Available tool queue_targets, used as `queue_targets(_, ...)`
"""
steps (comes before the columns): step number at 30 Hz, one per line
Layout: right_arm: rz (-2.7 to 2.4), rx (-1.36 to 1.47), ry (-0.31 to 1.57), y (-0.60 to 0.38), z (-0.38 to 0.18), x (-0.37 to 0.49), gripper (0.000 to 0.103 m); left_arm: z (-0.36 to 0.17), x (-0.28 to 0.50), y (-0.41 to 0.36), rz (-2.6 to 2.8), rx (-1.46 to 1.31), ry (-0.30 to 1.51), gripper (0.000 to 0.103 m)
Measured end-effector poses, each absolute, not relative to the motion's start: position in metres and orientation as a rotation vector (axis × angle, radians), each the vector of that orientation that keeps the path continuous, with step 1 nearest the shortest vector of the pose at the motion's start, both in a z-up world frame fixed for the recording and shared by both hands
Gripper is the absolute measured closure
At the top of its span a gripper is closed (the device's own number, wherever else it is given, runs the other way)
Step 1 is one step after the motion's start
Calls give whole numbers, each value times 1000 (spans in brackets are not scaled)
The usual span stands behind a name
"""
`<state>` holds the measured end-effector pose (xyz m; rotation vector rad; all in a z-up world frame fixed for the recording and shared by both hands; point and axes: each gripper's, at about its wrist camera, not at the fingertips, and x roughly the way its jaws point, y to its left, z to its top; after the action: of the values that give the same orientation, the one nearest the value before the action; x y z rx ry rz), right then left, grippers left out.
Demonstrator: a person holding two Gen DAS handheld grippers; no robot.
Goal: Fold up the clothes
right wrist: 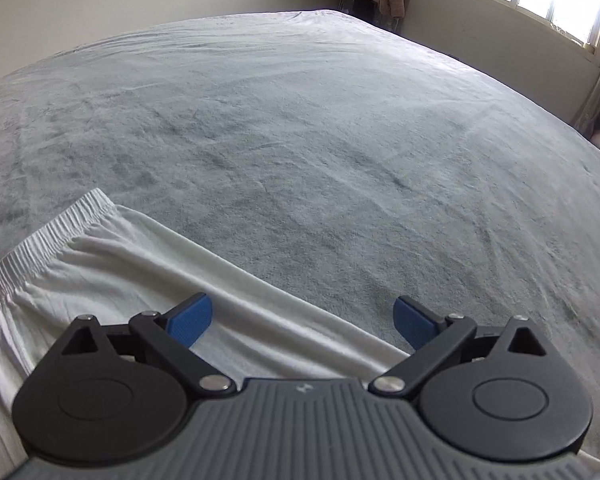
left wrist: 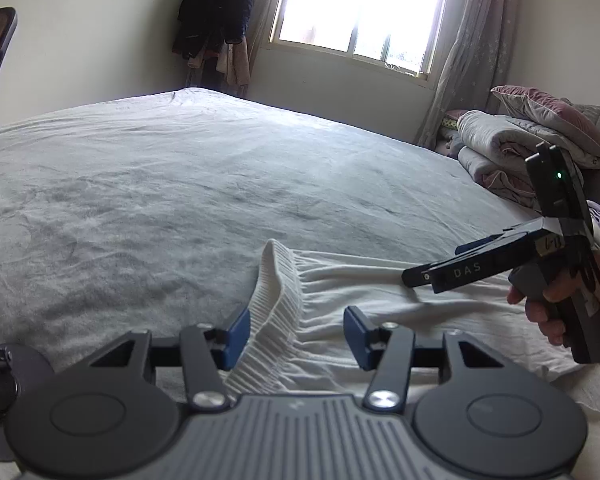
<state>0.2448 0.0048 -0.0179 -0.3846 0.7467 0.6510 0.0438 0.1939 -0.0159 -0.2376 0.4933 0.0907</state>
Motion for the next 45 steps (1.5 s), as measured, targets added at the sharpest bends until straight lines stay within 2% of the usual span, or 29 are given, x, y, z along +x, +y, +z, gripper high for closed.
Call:
queue_targets(1,649,-378,762,4,-21,248,5,-15,44,193,74,-234,494,57)
queue_targets(3,649,-343,778,1,-24,250,6,-17,45,190,44,-214,523,66)
queue_targets(7,641,-281,791,-3,-27,249,9,-27,51,186,47,-155,606,74)
queue_targets(10,651,-276,791,-2,-24,244,23,-29,52,188,52,-147,622,77)
queue_targets(12,660,-284,793,0,-20,241,42,-29,53,190,55,-148,628,80)
queue_targets(13,659,-292,792,2,-19,238,47,-30,53,190,56,-146,630,80)
queue_targets(14,656,-301,790,4,-17,235,60,-31,52,190,57,-141,632,81)
queue_targets(15,651,-306,790,5,-16,233,80,-31,52,190,57,-138,633,81)
queue_targets(16,646,-314,796,6,-15,231,93,-32,53,190,56,-137,634,81)
queue_targets(17,637,-321,797,8,-13,228,97,-32,53,191,54,-140,634,81)
queue_targets(34,667,-302,687,-13,74,123,98,-37,48,204,37,-227,608,85)
queue_targets(40,713,-271,694,-20,76,73,98,-39,44,212,24,-285,587,85)
queue_targets(45,745,-269,730,-20,56,41,98,-41,43,213,20,-299,579,85)
